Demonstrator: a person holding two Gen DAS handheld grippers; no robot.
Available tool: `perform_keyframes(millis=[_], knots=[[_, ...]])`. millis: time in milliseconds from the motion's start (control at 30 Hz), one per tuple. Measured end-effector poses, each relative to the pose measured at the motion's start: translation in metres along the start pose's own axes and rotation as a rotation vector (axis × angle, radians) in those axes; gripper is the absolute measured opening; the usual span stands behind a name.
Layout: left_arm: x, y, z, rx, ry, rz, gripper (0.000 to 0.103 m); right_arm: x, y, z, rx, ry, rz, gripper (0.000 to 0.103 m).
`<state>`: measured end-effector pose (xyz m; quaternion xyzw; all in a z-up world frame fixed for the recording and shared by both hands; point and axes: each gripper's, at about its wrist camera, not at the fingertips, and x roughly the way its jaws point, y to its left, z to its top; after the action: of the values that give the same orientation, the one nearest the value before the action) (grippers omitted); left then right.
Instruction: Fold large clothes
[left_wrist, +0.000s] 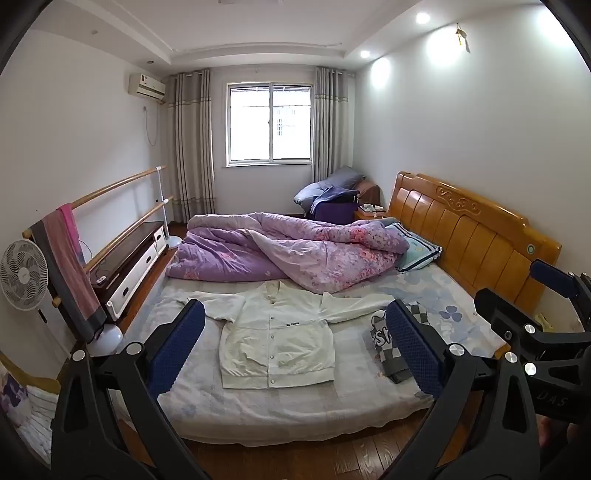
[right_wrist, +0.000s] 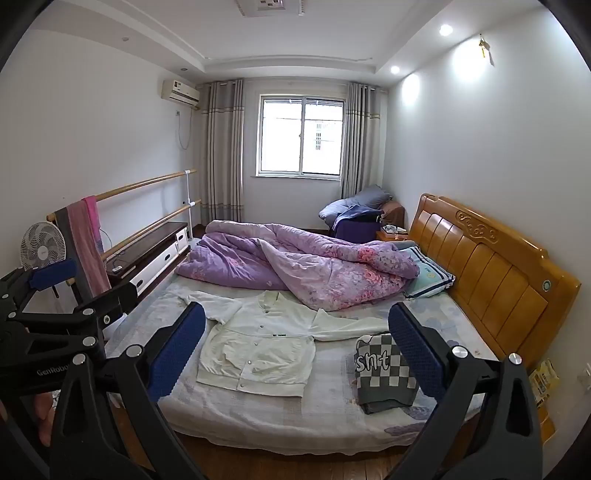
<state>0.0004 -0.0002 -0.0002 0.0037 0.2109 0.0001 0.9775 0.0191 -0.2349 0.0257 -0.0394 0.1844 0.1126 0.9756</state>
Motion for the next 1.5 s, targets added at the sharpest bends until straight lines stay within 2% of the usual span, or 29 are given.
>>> perform_keyframes(millis=[1500], knots=[[0.0, -0.0007, -0.0002, -0.002, 0.004, 0.0, 0.098, 0.0013, 0.0005, -0.0016, 0.008, 0.005, 0.007, 0.096]])
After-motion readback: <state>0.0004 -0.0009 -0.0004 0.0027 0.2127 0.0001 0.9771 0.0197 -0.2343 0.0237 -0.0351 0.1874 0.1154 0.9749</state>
